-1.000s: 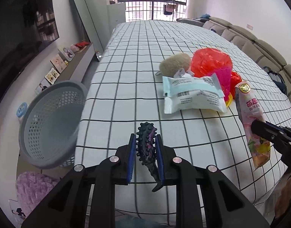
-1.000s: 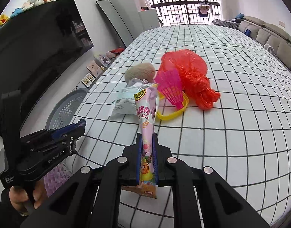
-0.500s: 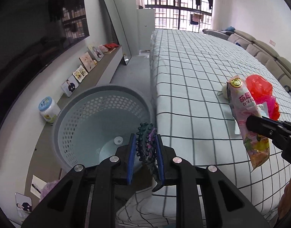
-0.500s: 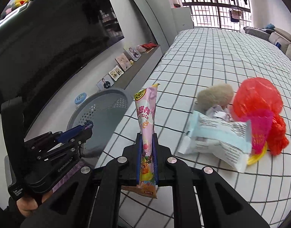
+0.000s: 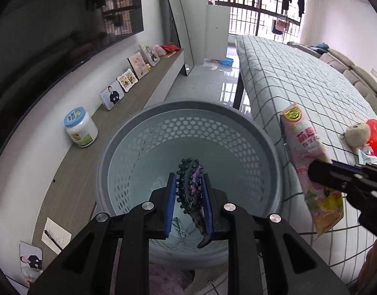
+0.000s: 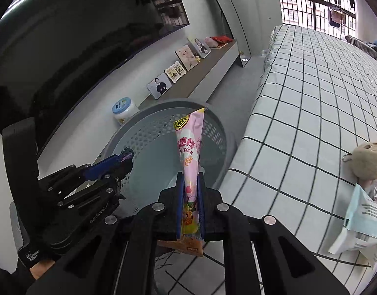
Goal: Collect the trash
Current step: 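Carry the wrapper and toy fish over the grey basket and release both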
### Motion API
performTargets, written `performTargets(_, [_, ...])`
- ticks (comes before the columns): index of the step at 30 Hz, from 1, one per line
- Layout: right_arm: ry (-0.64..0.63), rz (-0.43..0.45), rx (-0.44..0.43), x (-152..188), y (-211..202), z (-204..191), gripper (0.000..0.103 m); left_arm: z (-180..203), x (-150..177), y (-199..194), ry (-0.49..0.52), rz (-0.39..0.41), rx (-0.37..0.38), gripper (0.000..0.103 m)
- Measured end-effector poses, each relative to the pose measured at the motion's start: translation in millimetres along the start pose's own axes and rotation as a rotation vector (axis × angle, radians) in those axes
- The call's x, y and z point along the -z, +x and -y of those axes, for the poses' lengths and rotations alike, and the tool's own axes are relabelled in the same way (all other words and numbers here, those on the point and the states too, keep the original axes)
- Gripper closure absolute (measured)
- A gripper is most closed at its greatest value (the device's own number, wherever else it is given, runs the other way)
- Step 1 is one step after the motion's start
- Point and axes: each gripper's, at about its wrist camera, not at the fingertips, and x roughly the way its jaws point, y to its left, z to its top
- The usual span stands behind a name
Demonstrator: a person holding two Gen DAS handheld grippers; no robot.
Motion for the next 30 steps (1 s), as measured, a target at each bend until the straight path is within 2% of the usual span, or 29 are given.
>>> performTargets(7, [-0.01,-0.034,-0.002,-5.9,27.7,-16.0,0.093,-21.6,-3.6,17.0,-0.033,-0.006,-0.015,0.082])
performTargets(17, [-0.027,-0.051,0.014,-4.8,39.8,-24.3,0.091,-41.8,-2.7,32.3,-0.072,-0.031,-0.02,0.081])
performTargets(18, [-0.029,-0.048,0.015,-4.5,39.3,-24.9,0.088,-42.9,-3.0,32.7,-0.076,-0.031,-0.02,0.079])
performTargets(19, [-0.03,-0.046,0.017,-4.5,39.1,-24.8,0.082,-44.2,-2.8,32.2,-0.081,-0.031,-0.019,0.076])
performTargets(20, [-0.029,-0.039,0.018,-4.1,38.0,-25.2,0.077,-45.5,-1.9,31.5,-0.087,-0.028,-0.019,0.065])
performTargets(21, [-0.026,-0.033,0.02,-3.7,36.6,-24.7,0.07,-47.3,-1.5,30.0,-0.096,-0.023,-0.022,0.05])
performTargets(23, [-0.025,-0.029,0.026,-3.7,36.4,-24.7,0.067,-50.4,-0.3,26.8,-0.107,-0.005,-0.03,0.04])
performTargets(30, [-0.024,-0.041,0.028,-3.0,36.4,-22.4,0.067,-59.2,2.5,25.8,-0.133,-0.013,-0.056,0.04])
